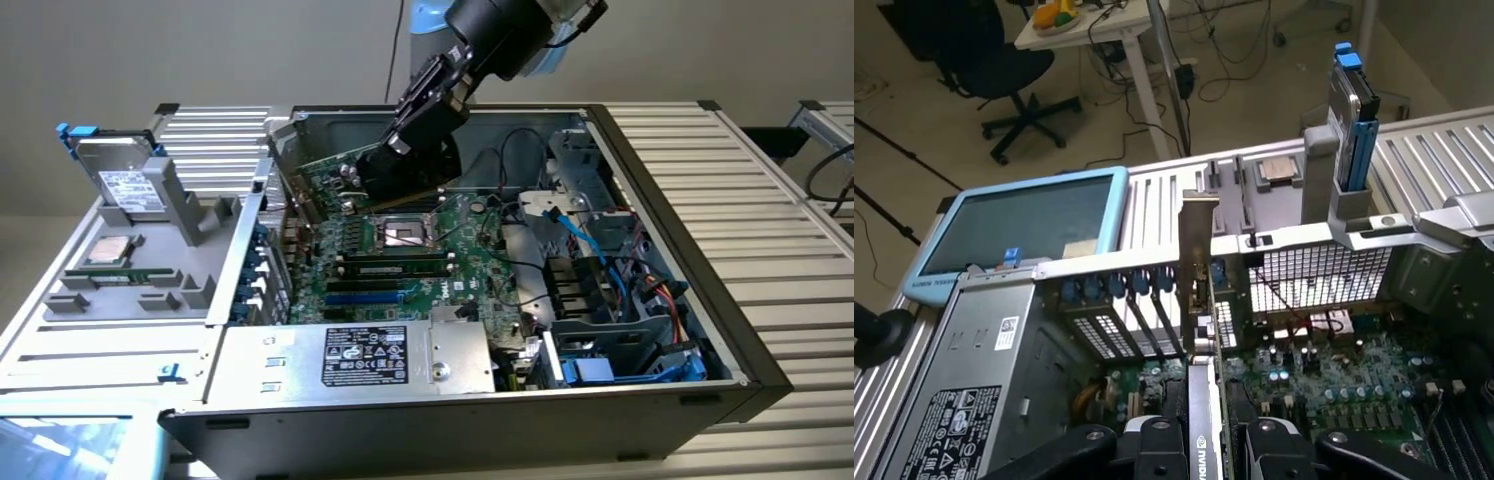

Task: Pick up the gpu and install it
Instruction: 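Insert the gpu into the slot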

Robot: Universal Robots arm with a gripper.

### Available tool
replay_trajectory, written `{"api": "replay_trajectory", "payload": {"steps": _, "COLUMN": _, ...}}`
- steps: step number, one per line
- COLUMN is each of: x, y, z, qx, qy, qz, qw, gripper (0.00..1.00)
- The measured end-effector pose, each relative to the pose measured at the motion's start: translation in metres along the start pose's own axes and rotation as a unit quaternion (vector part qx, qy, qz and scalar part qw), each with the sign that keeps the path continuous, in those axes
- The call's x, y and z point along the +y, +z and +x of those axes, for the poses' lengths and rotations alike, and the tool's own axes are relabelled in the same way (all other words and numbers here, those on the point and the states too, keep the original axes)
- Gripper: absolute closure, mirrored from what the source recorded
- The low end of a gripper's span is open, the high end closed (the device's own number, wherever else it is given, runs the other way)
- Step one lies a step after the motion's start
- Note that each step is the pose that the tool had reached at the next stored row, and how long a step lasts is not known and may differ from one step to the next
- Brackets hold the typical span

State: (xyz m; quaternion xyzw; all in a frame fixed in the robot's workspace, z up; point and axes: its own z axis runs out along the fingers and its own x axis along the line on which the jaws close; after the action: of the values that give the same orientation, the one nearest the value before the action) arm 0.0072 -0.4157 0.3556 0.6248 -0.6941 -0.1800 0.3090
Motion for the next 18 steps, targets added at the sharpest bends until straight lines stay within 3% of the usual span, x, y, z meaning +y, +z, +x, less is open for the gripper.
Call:
{"api": "replay_trajectory", "payload": {"steps": 4, "x": -0.0045, "y": 0.0052, "z": -0.001, "qx": 0.0004, "qy": 0.000, "qz": -0.0022, "qw": 1.0000, "gripper": 0.72}}
{"api": "replay_trajectory", "payload": {"steps": 8, "x": -0.0078, "y": 0.0091, "z": -0.003, "qx": 0.0014, "qy": -0.001, "qz": -0.0078, "qw": 1.0000, "gripper": 0.72}}
{"api": "replay_trajectory", "payload": {"steps": 13, "x": -0.0107, "y": 0.0125, "z": -0.004, "qx": 0.0038, "qy": -0.004, "qz": -0.0209, "qw": 0.9998, "gripper": 0.72}}
{"api": "replay_trajectory", "payload": {"steps": 18, "x": -0.0144, "y": 0.0168, "z": -0.005, "qx": 0.0057, "qy": -0.005, "qz": -0.0309, "qw": 0.9995, "gripper": 0.72}}
